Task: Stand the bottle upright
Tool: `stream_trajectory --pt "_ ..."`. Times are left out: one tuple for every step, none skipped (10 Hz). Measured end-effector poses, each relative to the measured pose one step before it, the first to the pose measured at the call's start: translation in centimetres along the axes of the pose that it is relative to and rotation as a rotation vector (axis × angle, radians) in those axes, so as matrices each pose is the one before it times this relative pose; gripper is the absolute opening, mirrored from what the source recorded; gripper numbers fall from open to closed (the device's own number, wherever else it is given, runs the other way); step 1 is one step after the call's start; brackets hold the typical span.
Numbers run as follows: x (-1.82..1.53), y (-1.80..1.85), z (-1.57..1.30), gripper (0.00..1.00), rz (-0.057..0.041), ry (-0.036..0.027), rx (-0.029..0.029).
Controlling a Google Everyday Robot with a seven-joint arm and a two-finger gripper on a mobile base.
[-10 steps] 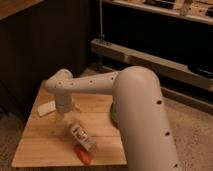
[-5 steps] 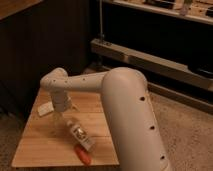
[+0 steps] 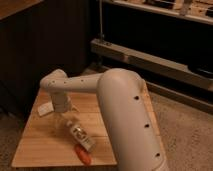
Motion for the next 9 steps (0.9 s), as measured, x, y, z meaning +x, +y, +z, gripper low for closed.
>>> stream_trajectory --pt "-0.084 0.028 0.176 0.8 0.00106 -0.01331 -0.00267" --pt "-0.061 0.058 0.177 0.8 0.00084 -0.01541 -0.00313" --pt "-0.017 -0.039 0.129 0.8 -0.00008 -0.01495 -0.00463" --pt "-0.077 0.092 0.249 0.8 0.00207 -0.01229 -0.00281" --pt "-0.067 0.059 0.263 0.8 0.00134 -0.0072 0.00008" --pt "-0.116 0.094 0.31 0.8 0.00098 -0.00609 -0.0005" --pt "-0.168 0.083 0.382 0.8 0.00416 -0.00504 -0.0001" --pt "-0.135 0.12 0.331 0.8 0.00501 -0.00286 -0.00155" --pt "-0.054 0.032 0.156 0.8 0.00144 -0.00092 0.00094"
